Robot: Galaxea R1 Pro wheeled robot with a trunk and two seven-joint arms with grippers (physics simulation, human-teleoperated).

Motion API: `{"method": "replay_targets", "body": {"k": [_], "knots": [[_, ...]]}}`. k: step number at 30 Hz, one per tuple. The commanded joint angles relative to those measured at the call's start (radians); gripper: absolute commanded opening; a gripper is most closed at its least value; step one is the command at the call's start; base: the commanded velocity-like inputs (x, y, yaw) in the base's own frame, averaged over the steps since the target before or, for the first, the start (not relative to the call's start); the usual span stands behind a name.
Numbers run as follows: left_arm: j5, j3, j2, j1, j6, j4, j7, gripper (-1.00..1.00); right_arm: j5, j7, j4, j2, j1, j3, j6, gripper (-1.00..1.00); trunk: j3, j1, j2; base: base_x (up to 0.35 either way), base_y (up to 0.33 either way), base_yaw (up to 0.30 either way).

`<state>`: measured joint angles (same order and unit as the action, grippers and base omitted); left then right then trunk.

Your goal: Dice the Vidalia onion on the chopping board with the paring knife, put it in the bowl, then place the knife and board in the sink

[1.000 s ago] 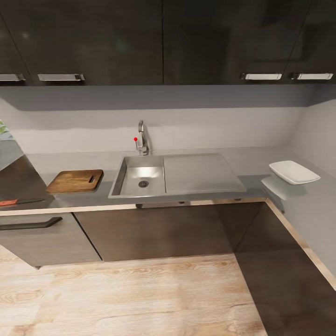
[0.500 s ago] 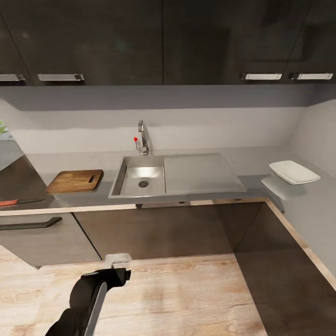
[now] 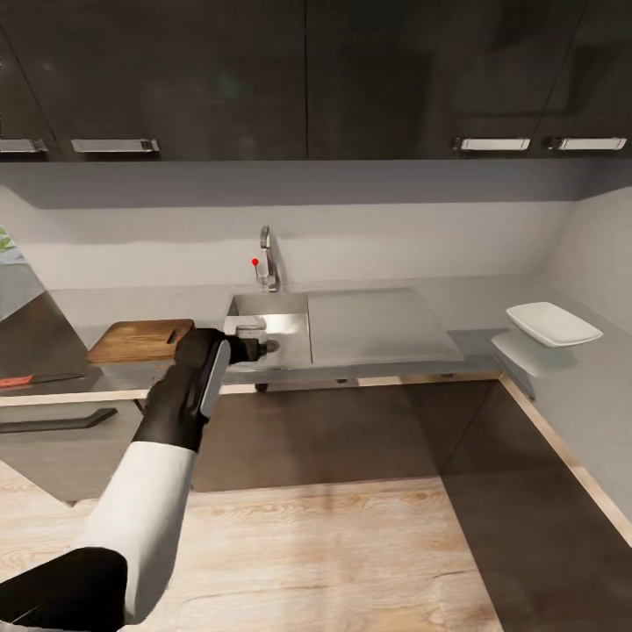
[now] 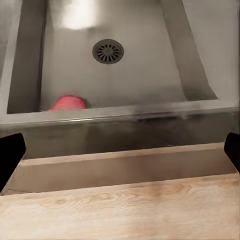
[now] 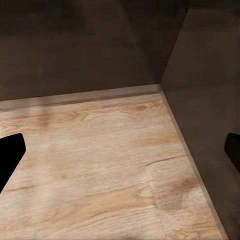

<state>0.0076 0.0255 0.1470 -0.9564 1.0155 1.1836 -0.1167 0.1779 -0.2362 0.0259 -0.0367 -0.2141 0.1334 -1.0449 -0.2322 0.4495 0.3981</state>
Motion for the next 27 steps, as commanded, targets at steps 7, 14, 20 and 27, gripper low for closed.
{"method": "replay_targets", "body": {"k": [7,14,20,27], "knots": [[0.001,0.001,-0.018,-0.477,-0.006,-0.453,-0.017,1.0,0.011,-0.005,0.0,0.0,-0.001,0.009,-0.002,1.0,-0.002,0.001,0.002,0.0,0.0,0.0],[0.015,-0.003,-0.027,-0.639,-0.01,-0.67,-0.017,1.0,0.011,-0.003,-0.001,-0.002,-0.001,0.006,-0.002,1.0,-0.002,0.001,0.002,0.0,0.0,0.0],[0.018,-0.002,-0.052,-0.653,-0.003,-0.748,-0.013,1.0,0.008,-0.004,-0.002,-0.004,-0.001,0.005,-0.002,1.0,-0.002,0.001,0.002,0.0,0.0,0.0],[0.02,-0.008,-0.072,-0.655,0.001,-0.914,-0.01,1.0,0.007,-0.006,-0.003,-0.007,-0.001,0.006,-0.002,1.0,-0.002,0.001,0.002,0.0,0.0,0.0]]}}
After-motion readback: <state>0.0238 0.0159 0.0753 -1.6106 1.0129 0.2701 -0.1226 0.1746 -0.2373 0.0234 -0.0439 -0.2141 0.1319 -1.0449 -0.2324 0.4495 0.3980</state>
